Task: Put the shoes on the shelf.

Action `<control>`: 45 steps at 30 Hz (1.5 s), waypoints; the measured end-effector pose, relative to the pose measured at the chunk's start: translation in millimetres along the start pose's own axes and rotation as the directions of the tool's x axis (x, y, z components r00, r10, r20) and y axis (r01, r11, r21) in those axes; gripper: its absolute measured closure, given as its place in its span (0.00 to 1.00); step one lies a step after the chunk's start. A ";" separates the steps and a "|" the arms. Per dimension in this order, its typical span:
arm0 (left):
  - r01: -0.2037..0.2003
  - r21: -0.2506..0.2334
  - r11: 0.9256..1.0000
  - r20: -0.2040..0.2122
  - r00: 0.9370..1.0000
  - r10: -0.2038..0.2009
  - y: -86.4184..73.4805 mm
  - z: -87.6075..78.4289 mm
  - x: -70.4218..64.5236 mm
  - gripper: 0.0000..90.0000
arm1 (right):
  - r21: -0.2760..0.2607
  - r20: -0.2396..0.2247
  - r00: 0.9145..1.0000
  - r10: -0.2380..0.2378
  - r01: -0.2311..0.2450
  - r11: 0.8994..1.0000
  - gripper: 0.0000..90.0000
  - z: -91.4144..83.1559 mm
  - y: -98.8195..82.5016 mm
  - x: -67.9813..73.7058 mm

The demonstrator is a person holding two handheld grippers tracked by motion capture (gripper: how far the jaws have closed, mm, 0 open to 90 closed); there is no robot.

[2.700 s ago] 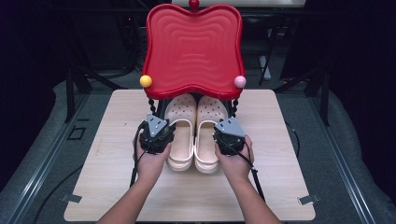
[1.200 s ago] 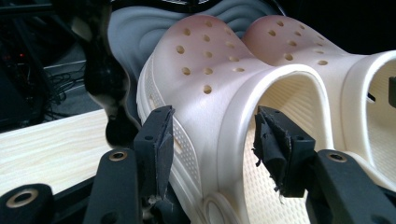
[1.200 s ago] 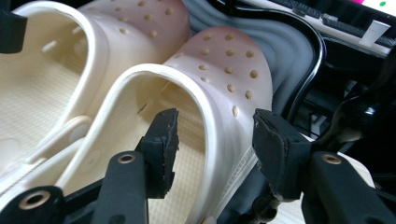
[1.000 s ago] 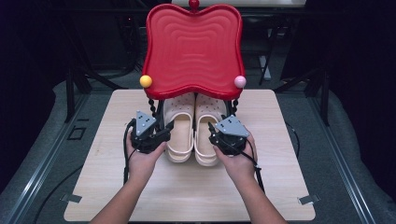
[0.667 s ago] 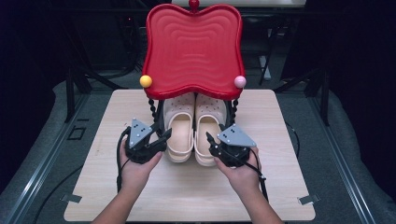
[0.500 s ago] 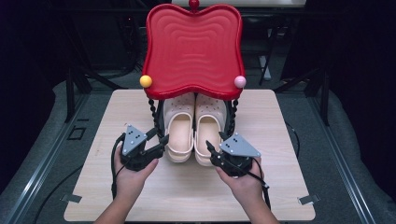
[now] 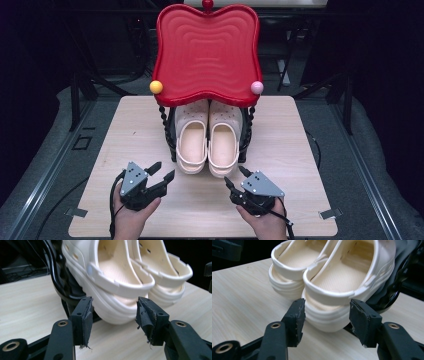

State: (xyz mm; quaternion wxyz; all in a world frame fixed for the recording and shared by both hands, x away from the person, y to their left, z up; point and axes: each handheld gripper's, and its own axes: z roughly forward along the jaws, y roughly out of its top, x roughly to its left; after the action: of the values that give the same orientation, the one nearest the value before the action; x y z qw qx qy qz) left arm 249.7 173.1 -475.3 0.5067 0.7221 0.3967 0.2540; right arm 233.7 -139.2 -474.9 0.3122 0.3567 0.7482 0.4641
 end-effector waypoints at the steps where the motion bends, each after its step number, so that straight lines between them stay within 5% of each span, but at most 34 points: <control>1: 0.000 0.005 1.000 0.006 1.000 0.000 -3.9 1.4 -0.9 0.52 | -0.014 -0.001 1.000 0.005 -0.005 1.000 0.53 1.3 -2.5 1.0; 7: 0.002 0.056 0.998 0.040 0.999 -0.005 -16.9 11.8 -6.0 0.61 | 0.031 -0.021 1.000 0.013 -0.012 0.999 0.59 6.2 -14.1 7.8; 11: -0.008 0.092 0.996 0.063 0.998 0.002 -24.2 20.5 -11.6 0.71 | 0.087 -0.044 0.999 0.032 -0.028 0.996 0.75 12.4 -22.4 10.3; 19: -0.021 0.136 0.990 0.105 0.994 0.007 -30.3 32.3 -15.3 0.87 | 0.156 -0.059 0.997 0.040 -0.030 0.987 0.89 26.5 -30.3 10.3; 26: -0.026 0.152 0.988 0.096 0.995 0.011 -27.5 42.2 -18.0 0.92 | 0.156 -0.057 0.996 0.062 -0.052 0.986 0.99 33.6 -30.9 5.0; 35: -0.002 0.137 0.991 0.056 0.998 -0.006 -22.3 46.8 -11.3 0.94 | 0.141 -0.043 0.996 0.082 -0.075 0.987 0.99 35.2 -28.9 -2.3; 45: -0.016 0.167 0.986 0.087 0.996 0.001 -24.0 53.4 -17.7 0.99 | 0.132 -0.045 0.994 0.097 -0.090 0.987 1.00 33.8 -27.1 -5.6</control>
State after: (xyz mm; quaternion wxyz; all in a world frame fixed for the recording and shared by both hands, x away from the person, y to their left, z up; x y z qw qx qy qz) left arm 273.4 134.2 -516.2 0.4599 0.7742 0.3911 0.1902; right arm 257.2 -136.4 -511.6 0.2468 0.3989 0.7671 0.4377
